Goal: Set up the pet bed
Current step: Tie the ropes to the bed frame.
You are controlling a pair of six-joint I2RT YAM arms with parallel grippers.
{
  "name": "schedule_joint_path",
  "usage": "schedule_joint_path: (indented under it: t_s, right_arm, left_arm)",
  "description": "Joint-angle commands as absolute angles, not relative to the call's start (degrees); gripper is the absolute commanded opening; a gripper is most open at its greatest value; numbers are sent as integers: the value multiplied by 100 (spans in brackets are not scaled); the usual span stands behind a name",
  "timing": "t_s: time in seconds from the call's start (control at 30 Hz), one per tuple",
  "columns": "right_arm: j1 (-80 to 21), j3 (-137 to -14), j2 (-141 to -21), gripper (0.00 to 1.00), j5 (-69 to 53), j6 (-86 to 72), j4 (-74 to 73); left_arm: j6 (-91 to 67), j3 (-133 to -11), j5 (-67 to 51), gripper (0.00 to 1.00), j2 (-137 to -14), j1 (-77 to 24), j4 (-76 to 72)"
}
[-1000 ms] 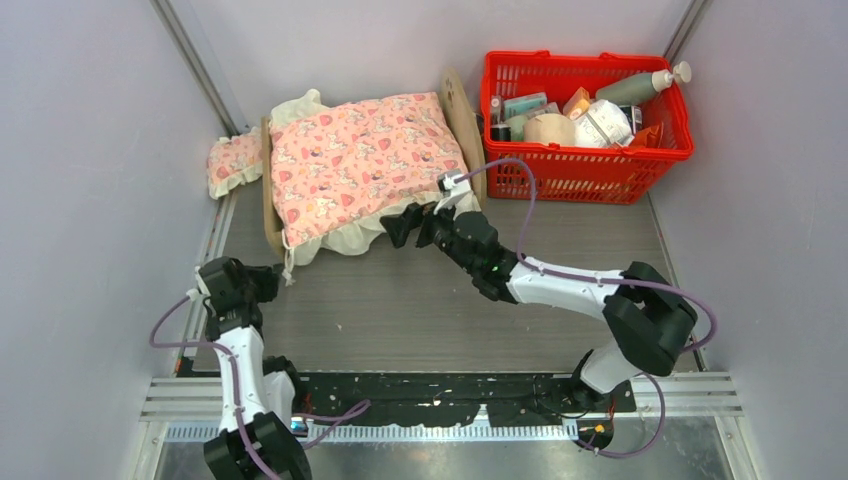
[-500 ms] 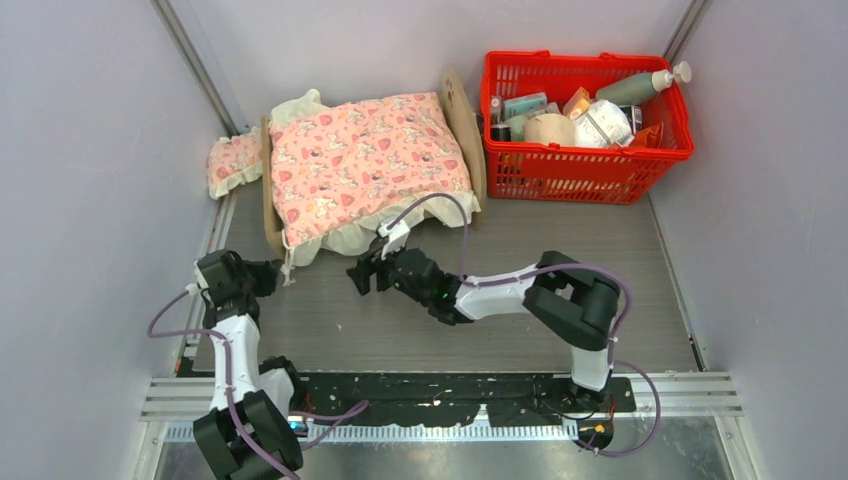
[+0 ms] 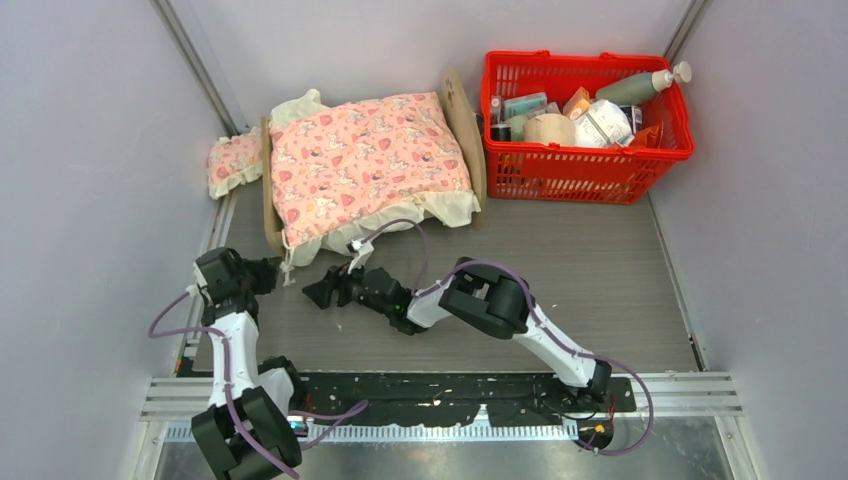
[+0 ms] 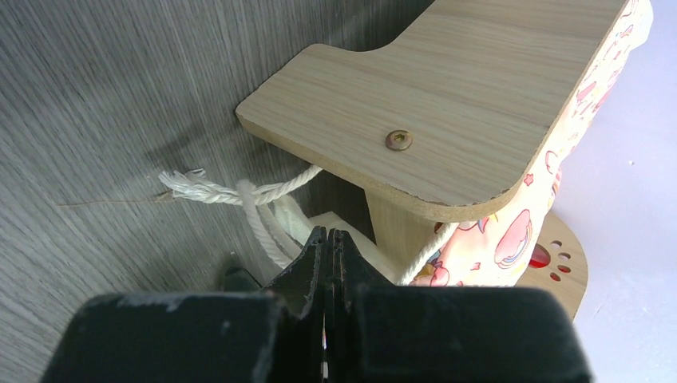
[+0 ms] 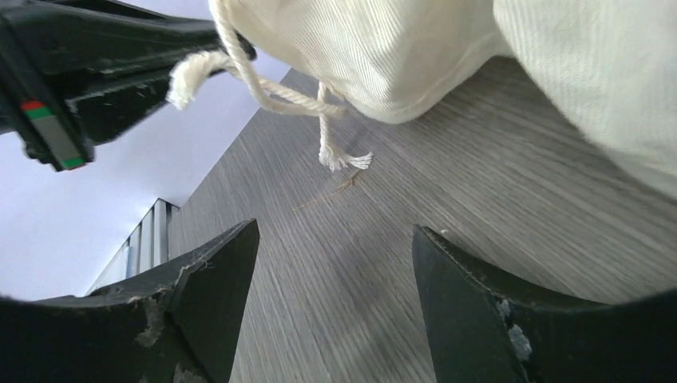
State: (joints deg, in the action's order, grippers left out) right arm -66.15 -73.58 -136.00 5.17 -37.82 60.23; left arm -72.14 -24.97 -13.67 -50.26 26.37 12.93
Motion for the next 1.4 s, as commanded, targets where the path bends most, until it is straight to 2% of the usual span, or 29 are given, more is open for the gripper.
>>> schedule_joint_path:
  t_s: [0.0, 0.27, 0.47, 0.53, 0.63, 0.7, 0.8, 0.9, 1.0, 1.07, 1.1, 1.17, 1.37]
  right_arm:
    - [-6601, -8011, -14091, 76, 138, -4350, 6742]
    - [-6551, -8557, -14536, 75, 263, -4371, 6778]
    - [-6306, -8742, -14747, 70, -448, -4701, 6915]
    - [-6271, -8604, -14518, 70, -693, -4434, 6743]
    - [-6199, -7758, -13586, 70, -916, -3982, 6590]
    - [-6070, -7118, -12752, 72, -987, -3832, 6185]
    - [-5850, -6392, -11220, 74, -688, -3330, 4431]
    - [-5558, -6175, -10177, 73, -215, -2618, 2667]
    - [-5331, -6519, -9262, 76, 966, -1627, 1190]
    - [-5151, -6904, -8986, 77, 1677, -1150, 294]
    - [-5067, -7011, -8936, 75, 1832, -1072, -153]
    - [-4751, -7297, -8810, 71, 2138, -873, -499]
    - [-3894, -8420, -9000, 71, 2338, -230, -1258]
  left_arm:
    - [-7372, -2752, -1360, 0, -4936, 2669, 1263]
    - [-7479, -2741, -1261, 0, -4832, 2663, 1351]
    - [-7485, -2781, -1079, 0, -4836, 2663, 1246]
    - [-7262, -2854, -947, 0, -4911, 2663, 1230]
    - [-7031, -2947, -930, 0, -5022, 2663, 1207]
    - [-7041, -2926, -927, 0, -5016, 2648, 1187]
    - [-7061, -2802, -875, 0, -5020, 2623, 1107]
    - [-6967, -2661, -940, 0, -5132, 2611, 961]
    - [-6944, -2539, -1085, 0, -5191, 2593, 847]
    - [-6935, -2467, -1164, 0, -5190, 2568, 780]
    - [-6935, -2427, -1188, 0, -5177, 2567, 768]
    - [-6939, -2374, -1251, 0, -5146, 2559, 706]
    - [-6940, -2454, -1498, 0, -5046, 2493, 684]
